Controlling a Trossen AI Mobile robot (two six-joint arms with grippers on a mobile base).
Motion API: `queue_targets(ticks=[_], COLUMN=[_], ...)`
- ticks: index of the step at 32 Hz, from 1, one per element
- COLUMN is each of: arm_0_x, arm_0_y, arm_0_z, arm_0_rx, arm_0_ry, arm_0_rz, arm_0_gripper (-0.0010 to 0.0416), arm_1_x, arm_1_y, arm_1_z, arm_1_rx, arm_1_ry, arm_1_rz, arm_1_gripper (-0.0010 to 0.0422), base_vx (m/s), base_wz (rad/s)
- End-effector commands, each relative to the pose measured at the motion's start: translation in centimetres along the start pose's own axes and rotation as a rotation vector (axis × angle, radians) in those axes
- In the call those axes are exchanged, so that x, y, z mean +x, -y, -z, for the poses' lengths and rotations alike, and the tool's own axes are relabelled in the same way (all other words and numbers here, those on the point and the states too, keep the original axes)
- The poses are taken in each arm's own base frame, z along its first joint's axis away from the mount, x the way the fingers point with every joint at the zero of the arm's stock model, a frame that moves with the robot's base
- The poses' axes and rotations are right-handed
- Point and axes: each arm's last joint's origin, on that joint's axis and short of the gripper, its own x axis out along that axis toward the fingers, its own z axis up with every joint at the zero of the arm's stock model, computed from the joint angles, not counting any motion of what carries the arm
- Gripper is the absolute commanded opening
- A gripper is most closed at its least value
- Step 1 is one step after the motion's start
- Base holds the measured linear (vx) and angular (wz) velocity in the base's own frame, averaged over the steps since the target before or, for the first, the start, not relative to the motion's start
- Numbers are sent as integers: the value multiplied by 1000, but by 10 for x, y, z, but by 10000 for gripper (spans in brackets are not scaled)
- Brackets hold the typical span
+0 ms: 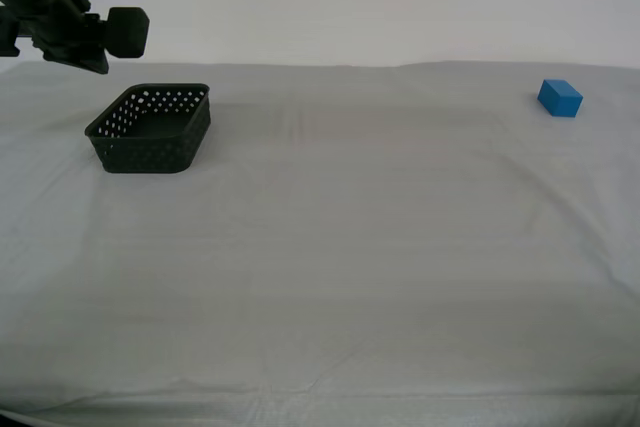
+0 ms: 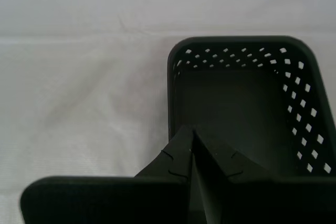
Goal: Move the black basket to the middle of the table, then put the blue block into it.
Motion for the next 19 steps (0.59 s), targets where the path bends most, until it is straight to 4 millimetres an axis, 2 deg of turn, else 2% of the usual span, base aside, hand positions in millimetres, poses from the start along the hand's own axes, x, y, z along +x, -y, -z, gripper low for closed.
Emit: queue_targets(ticks=[1,3,7,15,19], arm_0_x=[0,0,0,0,0], arm_0_y=[0,0,0,0,0], arm_0_z=[0,0,0,0,0], arm_0_rx=[0,0,0,0,0], arm_0_ry=[2,2,-1,-5,-6], arm_0_rz=[0,0,0,0,0], arm_0_gripper=[0,1,1,1,1], arm_1_x=[9,12,18,25,29], arm_1_y=[-1,-2,-3,-7,-9], arm_1_z=[-9,-13,-19,-23,-24], arm_1_rx=[2,9,11,2,-3], arm_1_ry=[-32,-57,-104,-153,-210], arm_1_rz=[2,1,-3,-8,-10], arm_1_gripper=[0,3,47,213,261], base_vx=[0,0,0,0,0], base_wz=[0,0,0,0,0])
